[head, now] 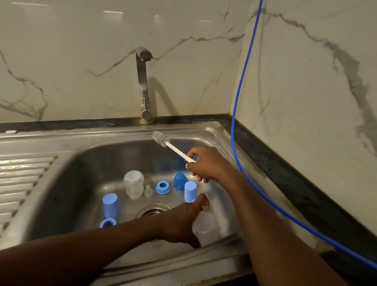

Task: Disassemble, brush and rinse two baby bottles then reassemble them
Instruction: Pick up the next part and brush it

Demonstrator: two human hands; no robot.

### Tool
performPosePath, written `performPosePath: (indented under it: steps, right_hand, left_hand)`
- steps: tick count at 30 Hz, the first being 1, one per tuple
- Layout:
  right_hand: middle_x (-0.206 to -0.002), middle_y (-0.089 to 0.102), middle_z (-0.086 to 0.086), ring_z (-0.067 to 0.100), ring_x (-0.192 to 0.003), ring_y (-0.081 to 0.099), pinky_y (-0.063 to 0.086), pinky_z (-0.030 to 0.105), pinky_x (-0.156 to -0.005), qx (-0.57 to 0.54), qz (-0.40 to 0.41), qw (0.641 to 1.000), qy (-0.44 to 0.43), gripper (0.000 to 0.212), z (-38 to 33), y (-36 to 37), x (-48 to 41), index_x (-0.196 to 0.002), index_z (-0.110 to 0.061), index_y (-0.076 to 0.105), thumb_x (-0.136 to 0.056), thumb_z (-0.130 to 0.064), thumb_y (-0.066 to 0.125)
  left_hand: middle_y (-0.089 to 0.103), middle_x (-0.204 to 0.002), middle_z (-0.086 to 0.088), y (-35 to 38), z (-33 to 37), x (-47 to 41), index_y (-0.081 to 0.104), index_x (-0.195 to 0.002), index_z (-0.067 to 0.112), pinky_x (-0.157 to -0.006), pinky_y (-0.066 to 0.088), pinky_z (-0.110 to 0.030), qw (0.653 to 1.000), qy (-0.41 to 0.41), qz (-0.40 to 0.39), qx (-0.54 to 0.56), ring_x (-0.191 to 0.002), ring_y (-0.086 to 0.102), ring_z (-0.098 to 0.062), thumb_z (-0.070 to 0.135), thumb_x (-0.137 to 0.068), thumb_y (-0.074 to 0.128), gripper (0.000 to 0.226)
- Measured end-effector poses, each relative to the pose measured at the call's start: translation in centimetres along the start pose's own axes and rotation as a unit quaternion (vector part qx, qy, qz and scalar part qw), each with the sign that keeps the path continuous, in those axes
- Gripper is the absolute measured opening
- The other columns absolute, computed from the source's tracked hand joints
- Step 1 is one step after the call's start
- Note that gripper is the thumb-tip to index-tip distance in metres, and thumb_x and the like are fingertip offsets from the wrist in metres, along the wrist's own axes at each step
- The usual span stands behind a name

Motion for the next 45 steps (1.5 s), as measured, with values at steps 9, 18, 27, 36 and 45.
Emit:
performPosePath:
  steps: [9, 18, 27, 36, 45]
  right_hand:
    - [-0.083, 0.069, 0.014, 0.011, -0.046, 0.055, 0.042, 0.018, -0.04, 0.0, 0.001, 1.0, -0.013, 0.019, -0.5, 0.0, 0.2, -0.108, -0.012, 0.061, -0.09, -0.009, 0.057]
    - [-0.084, 0.067, 0.013, 0.011, -0.048, 0.055, 0.042, 0.018, -0.042, -0.001, 0.001, 1.0, -0.016, 0.019, -0.4, 0.1, 0.1, -0.11, -0.013, 0.059, -0.091, -0.01, 0.058]
    - [-0.081, 0.067, 0.009, 0.01, -0.048, 0.057, 0.043, 0.017, -0.042, 0.007, 0.001, 1.0, -0.014, 0.019, -0.3, 0.3, -0.2, -0.11, -0.014, 0.06, -0.091, -0.011, 0.058]
    - [-0.076, 0.067, 0.01, 0.011, -0.045, 0.055, 0.041, 0.017, -0.039, 0.001, -0.001, 1.0, -0.008, 0.019, -0.3, 0.3, -0.2, -0.107, -0.013, 0.061, -0.088, -0.009, 0.058]
    - [-0.077, 0.066, 0.009, 0.011, -0.045, 0.056, 0.041, 0.018, -0.039, -0.002, 0.0, 1.0, -0.018, 0.017, -0.3, 0.3, -0.2, -0.104, -0.013, 0.062, -0.088, -0.008, 0.058]
  left_hand:
    - [0.045, -0.11, -0.009, 1.4, -0.2, -1.2, 0.032, -0.118, 0.007, -0.075, 0.051, -0.048, 0.997, 0.041, 0.006, -0.061, -0.084, 0.055, -0.032, 0.003, -0.072, 0.078, 0.065]
    - [0.05, -0.13, -0.012, 1.3, -0.3, -1.1, 0.028, -0.143, 0.006, -0.065, 0.032, -0.007, 0.997, 0.031, -0.064, -0.037, -0.073, 0.04, 0.002, -0.002, -0.079, 0.076, 0.08]
    - [0.058, -0.124, -0.009, -0.5, -1.4, -2.2, 0.028, -0.147, 0.024, -0.083, 0.051, -0.03, 0.999, 0.012, -0.039, -0.025, -0.09, 0.06, -0.016, 0.006, -0.077, 0.08, 0.089]
    - [0.059, -0.109, -0.009, -0.3, -2.5, -3.6, 0.044, -0.145, 0.021, -0.073, 0.038, -0.018, 0.99, 0.034, -0.068, -0.122, -0.084, 0.05, -0.014, 0.011, -0.085, 0.075, 0.068]
    - [0.061, -0.105, -0.011, 1.4, -3.4, -5.5, 0.065, -0.104, 0.001, -0.078, 0.048, -0.032, 0.982, 0.064, -0.028, -0.178, -0.092, 0.061, -0.025, 0.008, -0.089, 0.061, 0.017]
Point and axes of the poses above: each hand's wrist, its own x-axis away from the middle knuckle, its own y-axis out of the palm, z = x × y, the point moved 5 cm from there along -x, towards the middle knuckle
